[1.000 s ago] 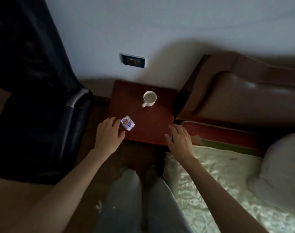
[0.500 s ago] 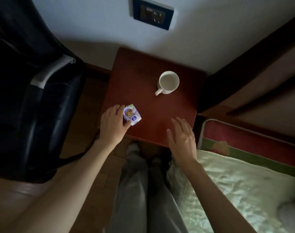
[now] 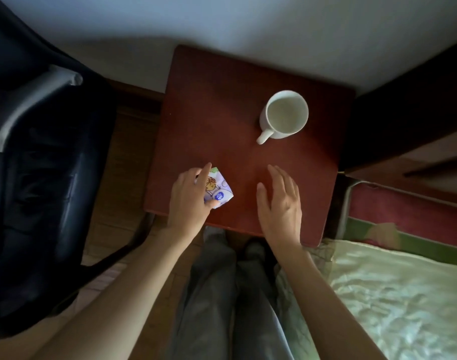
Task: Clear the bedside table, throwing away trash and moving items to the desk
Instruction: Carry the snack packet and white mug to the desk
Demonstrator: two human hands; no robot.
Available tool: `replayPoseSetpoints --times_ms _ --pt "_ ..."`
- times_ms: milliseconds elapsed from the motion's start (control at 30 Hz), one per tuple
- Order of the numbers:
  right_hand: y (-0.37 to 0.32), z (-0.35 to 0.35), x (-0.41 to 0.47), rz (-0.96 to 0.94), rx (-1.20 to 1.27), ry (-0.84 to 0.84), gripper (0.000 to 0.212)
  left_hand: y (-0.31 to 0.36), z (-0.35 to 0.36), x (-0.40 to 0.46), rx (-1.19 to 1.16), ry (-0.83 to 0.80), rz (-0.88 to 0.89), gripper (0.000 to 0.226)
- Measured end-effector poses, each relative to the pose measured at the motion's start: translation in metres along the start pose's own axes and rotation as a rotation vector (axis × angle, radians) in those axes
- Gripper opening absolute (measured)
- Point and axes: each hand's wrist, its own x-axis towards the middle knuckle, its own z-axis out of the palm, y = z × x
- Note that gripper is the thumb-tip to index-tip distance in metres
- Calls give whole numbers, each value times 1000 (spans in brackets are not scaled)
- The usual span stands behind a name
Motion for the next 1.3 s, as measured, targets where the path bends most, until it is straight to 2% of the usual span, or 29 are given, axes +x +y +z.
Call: replayPoseSetpoints --times_ms 233,333,467,667,800,900,1000,1167,1300 --pt "-13 3 14 -15 45 43 37 4 -5 0 -377 44 -208 52" --pt "-21 6 23 8 66 44 38 2 -8 -3 -442 91 -246 48" --pt "-30 15 41 104 115 54 40 -2 -18 -7 -495 160 -244 41" --pt "-42 26 69 386 339 161 22 -2 -38 -13 -588 261 -184 36" --pt "-42 26 73 454 405 244 11 1 -47 -15 -645 313 -175 32" --pt "-35 18 72 484 425 311 11 3 -48 -16 -667 318 -199 29" --pt "-25 5 74 474 406 338 12 7 -51 -18 -677 323 -210 28" --pt "-23 -26 88 348 285 373 17 19 -63 -26 -728 362 -205 28" --pt "-27 -60 84 261 200 276 18 33 -83 -45 -782 377 -221 31"
